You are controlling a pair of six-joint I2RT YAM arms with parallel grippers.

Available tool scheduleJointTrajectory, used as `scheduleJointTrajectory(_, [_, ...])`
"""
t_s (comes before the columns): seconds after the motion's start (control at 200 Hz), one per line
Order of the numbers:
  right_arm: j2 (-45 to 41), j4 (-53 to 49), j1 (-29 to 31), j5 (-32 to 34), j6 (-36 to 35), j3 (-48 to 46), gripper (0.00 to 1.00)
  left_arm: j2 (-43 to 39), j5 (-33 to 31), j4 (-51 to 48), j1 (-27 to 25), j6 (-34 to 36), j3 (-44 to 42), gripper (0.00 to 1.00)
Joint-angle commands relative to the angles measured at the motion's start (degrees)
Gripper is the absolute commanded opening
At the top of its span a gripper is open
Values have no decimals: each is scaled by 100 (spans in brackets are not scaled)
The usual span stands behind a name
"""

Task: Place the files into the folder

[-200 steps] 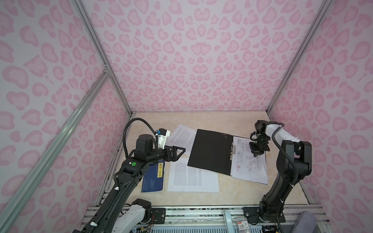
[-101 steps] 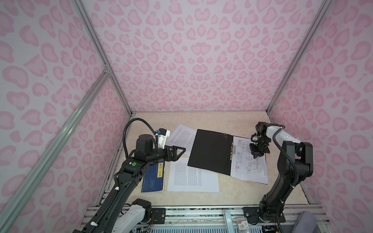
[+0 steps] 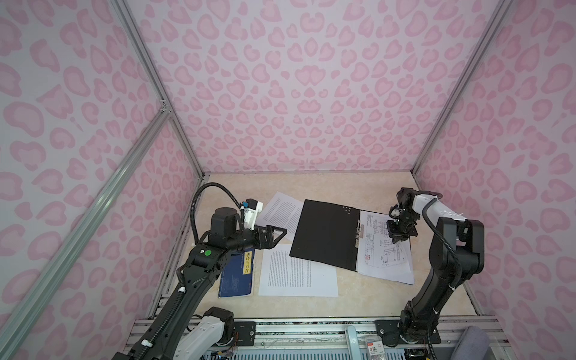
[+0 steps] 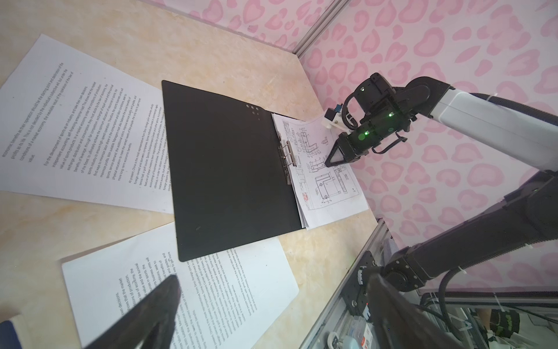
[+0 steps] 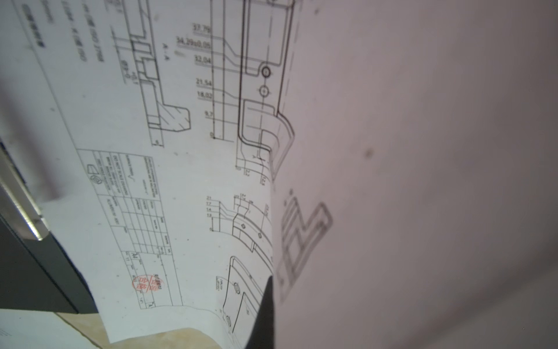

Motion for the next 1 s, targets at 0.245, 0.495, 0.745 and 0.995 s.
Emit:
scheduleJointTrajectory(0.245, [1,49,-6,140,-2,-56,29,21,56,224,46,-31,-44,98])
scheduleJointTrajectory(0.495, [-438,388,-240,374,386,-192,100,34,-160,123,111,-17,-41,98])
scheduleJointTrajectory(0.745, [-1391,770,-423,692,828,-119,100,112,-750,34,359,-194,-54,98])
scheduleJointTrajectory(0.995, [-3295,2715,-433,552,2090,-934,100,535,-1342,31,617,-597,-17,97])
